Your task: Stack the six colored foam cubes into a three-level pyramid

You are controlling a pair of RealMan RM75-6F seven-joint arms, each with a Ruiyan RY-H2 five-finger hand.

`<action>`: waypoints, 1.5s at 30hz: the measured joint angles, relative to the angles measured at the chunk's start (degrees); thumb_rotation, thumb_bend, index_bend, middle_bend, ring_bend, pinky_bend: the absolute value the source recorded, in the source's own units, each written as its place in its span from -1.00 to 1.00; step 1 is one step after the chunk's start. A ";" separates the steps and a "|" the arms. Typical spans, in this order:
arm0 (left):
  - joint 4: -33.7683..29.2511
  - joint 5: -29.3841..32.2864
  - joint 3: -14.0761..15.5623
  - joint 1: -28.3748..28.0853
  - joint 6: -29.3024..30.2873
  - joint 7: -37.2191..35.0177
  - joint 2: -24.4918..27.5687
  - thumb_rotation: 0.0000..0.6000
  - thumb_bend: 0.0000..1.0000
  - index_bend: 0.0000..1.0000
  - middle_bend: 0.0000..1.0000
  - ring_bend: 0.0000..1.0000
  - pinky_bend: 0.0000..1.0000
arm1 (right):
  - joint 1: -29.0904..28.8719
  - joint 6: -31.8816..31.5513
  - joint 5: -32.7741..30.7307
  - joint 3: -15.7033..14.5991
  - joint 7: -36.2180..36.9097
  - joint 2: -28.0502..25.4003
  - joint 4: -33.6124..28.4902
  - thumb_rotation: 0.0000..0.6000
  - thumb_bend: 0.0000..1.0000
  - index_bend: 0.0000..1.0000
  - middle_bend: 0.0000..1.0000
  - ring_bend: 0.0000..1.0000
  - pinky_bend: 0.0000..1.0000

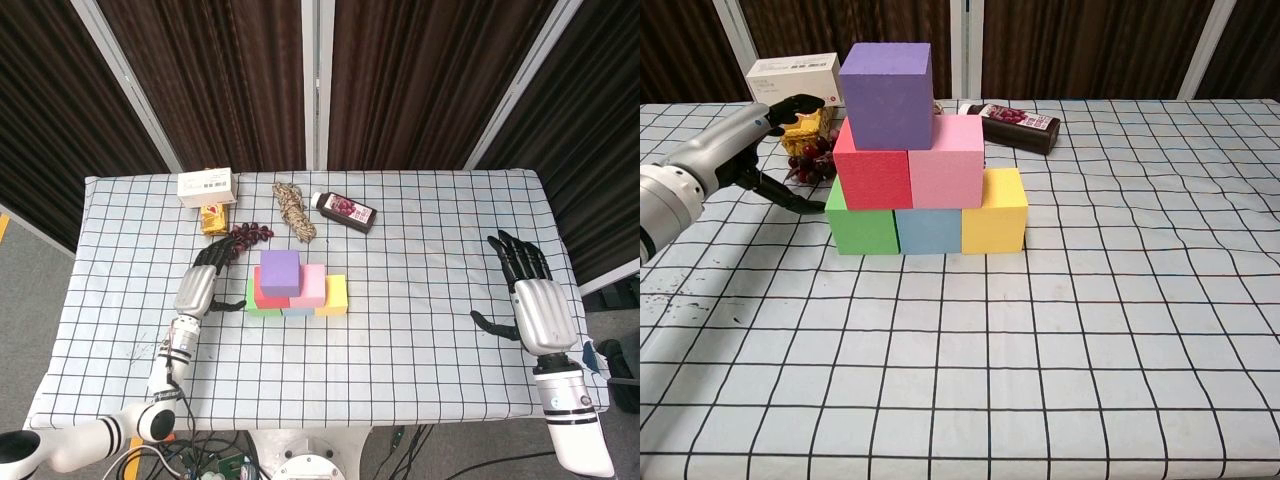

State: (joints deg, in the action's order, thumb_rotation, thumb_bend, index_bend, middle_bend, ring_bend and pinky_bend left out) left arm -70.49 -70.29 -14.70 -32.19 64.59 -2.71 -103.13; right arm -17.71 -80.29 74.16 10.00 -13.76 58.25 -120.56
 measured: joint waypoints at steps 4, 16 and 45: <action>-0.14 0.20 -0.11 -0.41 -0.38 0.36 -0.30 1.00 -1.00 -0.91 -0.98 -1.00 -0.86 | 0.15 0.24 -0.32 0.02 0.51 0.14 0.52 1.00 -0.82 -1.00 -1.00 -1.00 -1.00; 0.06 0.96 -0.12 -0.25 -0.24 1.32 0.05 1.00 -1.00 -0.91 -1.00 -1.00 -0.86 | 0.82 0.31 0.11 0.13 1.92 -0.02 1.36 1.00 -0.81 -1.00 -1.00 -1.00 -1.00; -20.00 -4.77 1.83 10.01 12.15 1.09 23.15 1.00 -1.00 -0.91 -1.00 -1.00 -0.86 | 3.77 -2.53 4.86 -1.50 2.18 0.69 2.71 1.00 -0.81 -1.00 -1.00 -1.00 -1.00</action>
State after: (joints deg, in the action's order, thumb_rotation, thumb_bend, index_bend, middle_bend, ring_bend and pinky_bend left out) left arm -90.49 -75.06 -12.87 -22.17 76.74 -1.62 -79.99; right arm -13.94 -82.82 79.03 8.51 -11.58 58.94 -117.85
